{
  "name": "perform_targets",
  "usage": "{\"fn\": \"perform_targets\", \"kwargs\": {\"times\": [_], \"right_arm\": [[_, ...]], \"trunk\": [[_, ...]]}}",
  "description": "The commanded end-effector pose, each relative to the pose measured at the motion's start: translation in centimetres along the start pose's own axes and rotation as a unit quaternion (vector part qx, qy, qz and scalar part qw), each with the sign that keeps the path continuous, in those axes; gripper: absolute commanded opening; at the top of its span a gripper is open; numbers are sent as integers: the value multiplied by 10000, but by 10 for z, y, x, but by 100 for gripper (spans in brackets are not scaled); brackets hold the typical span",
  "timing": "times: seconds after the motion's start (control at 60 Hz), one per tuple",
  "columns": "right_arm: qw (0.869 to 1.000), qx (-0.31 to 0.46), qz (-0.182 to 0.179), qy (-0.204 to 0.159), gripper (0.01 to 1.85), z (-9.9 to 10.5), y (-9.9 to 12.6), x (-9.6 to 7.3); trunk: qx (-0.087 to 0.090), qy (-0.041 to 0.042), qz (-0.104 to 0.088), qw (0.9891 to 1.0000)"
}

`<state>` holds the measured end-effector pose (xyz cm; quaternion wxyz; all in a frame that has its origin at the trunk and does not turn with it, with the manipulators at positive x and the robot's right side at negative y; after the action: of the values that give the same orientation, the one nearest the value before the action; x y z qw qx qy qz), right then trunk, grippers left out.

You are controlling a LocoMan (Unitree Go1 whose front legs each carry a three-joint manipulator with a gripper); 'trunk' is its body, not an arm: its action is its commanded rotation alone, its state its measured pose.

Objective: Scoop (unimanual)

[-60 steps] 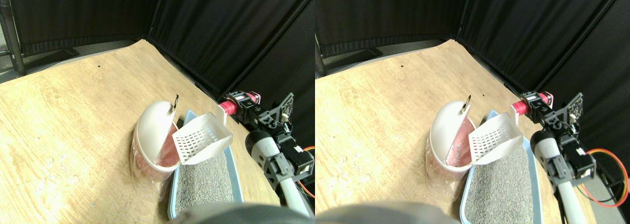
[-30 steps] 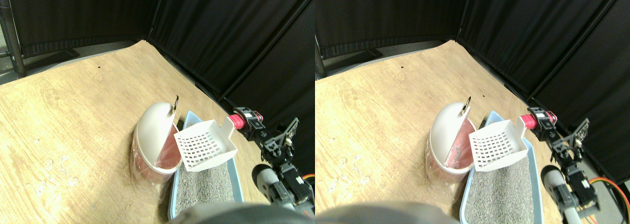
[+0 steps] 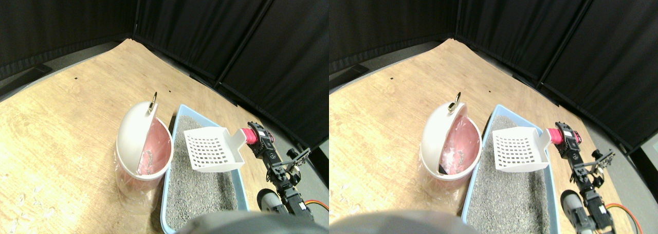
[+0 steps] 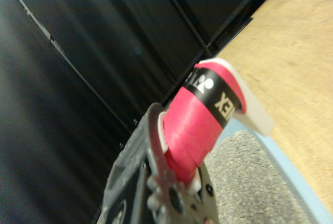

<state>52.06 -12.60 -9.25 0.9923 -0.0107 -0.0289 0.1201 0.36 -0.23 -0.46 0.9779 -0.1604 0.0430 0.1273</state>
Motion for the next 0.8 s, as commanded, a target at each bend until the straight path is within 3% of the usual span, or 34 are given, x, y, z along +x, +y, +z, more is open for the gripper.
{"fn": "perform_targets", "kwargs": {"times": [0.017,0.2,0.433,0.8], "right_arm": [[9993,139,-231,-264,6,8,-3,1],[9974,387,-542,-292,6,-6,-24,-5],[9948,467,-887,-190,6,-18,-49,-13],[9889,857,-1210,-9,6,-55,-78,-24]], "trunk": [[89,-103,-126,9998],[329,-44,-368,9988],[494,-16,-603,9970],[629,22,-716,9954]]}}
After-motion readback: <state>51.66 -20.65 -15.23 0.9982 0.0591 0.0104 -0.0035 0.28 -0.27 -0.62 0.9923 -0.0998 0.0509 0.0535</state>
